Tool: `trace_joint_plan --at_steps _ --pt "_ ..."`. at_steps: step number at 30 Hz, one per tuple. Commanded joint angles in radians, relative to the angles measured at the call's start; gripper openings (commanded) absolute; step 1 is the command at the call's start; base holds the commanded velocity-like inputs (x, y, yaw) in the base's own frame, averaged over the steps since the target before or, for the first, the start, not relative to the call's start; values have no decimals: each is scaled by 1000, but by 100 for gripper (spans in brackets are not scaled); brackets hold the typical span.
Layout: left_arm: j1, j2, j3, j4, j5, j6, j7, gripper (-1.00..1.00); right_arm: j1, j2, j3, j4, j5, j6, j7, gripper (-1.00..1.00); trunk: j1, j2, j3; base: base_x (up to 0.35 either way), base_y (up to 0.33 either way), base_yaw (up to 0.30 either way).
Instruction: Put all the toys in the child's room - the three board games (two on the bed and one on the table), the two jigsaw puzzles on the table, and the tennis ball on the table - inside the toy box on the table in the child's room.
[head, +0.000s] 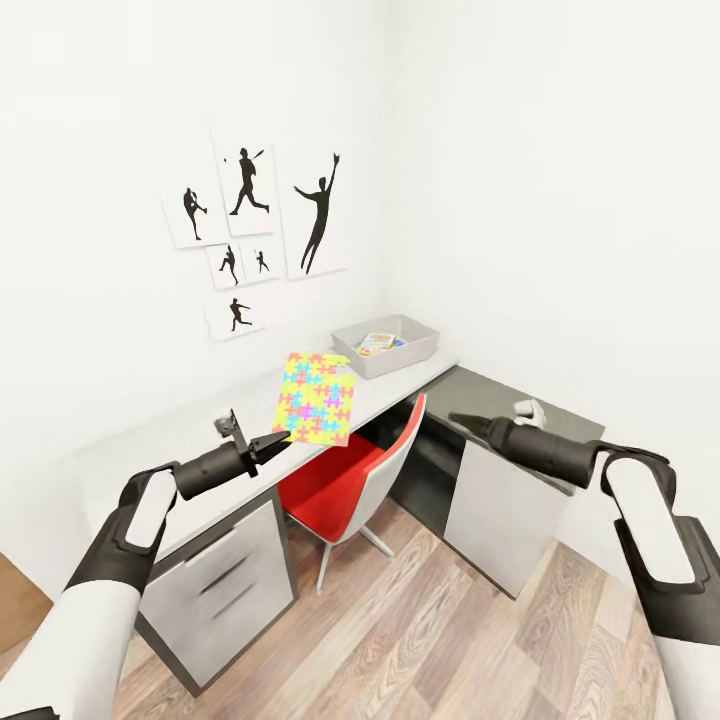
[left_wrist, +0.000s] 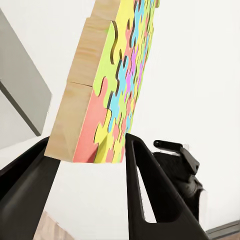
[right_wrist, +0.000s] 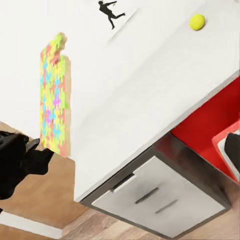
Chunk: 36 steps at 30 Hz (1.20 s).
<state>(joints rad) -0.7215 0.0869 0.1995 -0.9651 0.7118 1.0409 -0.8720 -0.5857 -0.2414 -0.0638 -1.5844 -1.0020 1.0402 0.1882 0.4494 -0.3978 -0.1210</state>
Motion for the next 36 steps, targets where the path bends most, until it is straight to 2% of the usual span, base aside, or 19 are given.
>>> trace_joint_plan --at_steps 1,4,5,9,10,11,13,15,16,18,19,21,22,24,26,28,29,32,36 --pt "-1 -1 -2 0 -5 3 -3 -100 -45 -10 -11 3 -12 7 0 100 1 -2 -2 0 0 0" --pt "-3 -5 -8 7 -10 -2 9 -100 -175 -58 -10 80 -56 7 -35 100 1 -2 -2 0 0 0" --pt "-4 -5 -8 9 -11 -3 11 -100 -194 -64 -4 101 -60 7 -39 100 1 -2 -2 0 0 0" --pt "-34 -6 -7 25 -13 0 43 -100 -387 -78 73 316 -72 7 -84 100 1 -2 -2 0 0 0" --pt "-52 -6 -7 32 -14 2 53 -100 -438 -78 104 353 -73 7 -107 100 1 -2 -2 0 0 0" --pt "-63 -6 -7 37 -14 3 56 -100 -461 -77 121 368 -73 7 -121 100 1 -2 -2 0 0 0" --pt "-118 -6 -8 74 -14 5 66 -100 -543 -66 181 408 -74 7 -177 100 1 -2 -2 0 0 0" --pt "-173 -4 -9 123 -14 6 70 -100 -589 -40 209 431 -75 7 -211 100 1 -2 -2 0 0 0" --pt "-215 -4 -11 166 -14 6 71 -100 -611 -20 221 447 -75 7 -232 100 1 -2 -2 0 0 0" --pt "-287 -4 -24 248 -16 6 77 -100 -634 3 232 465 -75 7 -261 100 1 -2 -2 0 0 0" --pt "-342 -4 -42 313 -20 6 88 -100 -643 13 235 472 -75 7 -275 100 1 -2 -2 0 0 0" --pt "-456 -4 -76 446 -25 6 125 -100 -654 24 240 480 -75 7 -291 100 1 -2 -2 0 0 0" --pt "-483 -4 -81 477 -26 5 138 -100 -655 26 241 482 -75 7 -293 100 1 -2 -2 0 0 0" --pt "-579 -7 -93 580 -27 2 207 -100 -659 30 241 492 -75 7 -299 100 1 -2 -2 0 0 0" --pt "-643 -10 -97 638 -23 2 292 -100 -660 32 242 513 -75 7 -301 100 1 -2 -2 0 0 0" --pt "-670 -17 -97 658 -21 3 349 -100 -659 32 241 524 -75 7 -302 100 1 -2 -2 0 0 0" --pt "-681 -29 -97 666 -19 4 375 -100 -658 32 239 526 -75 7 -303 100 1 -2 -2 0 0 0" --pt "-693 -53 -97 676 -18 6 408 -100 -655 32 237 524 -75 7 -303 100 1 -2 -2 0 0 0" --pt "-697 -59 -99 681 -18 6 419 -100 -652 24 231 523 -77 7 -303 100 1 -2 -2 0 0 0"
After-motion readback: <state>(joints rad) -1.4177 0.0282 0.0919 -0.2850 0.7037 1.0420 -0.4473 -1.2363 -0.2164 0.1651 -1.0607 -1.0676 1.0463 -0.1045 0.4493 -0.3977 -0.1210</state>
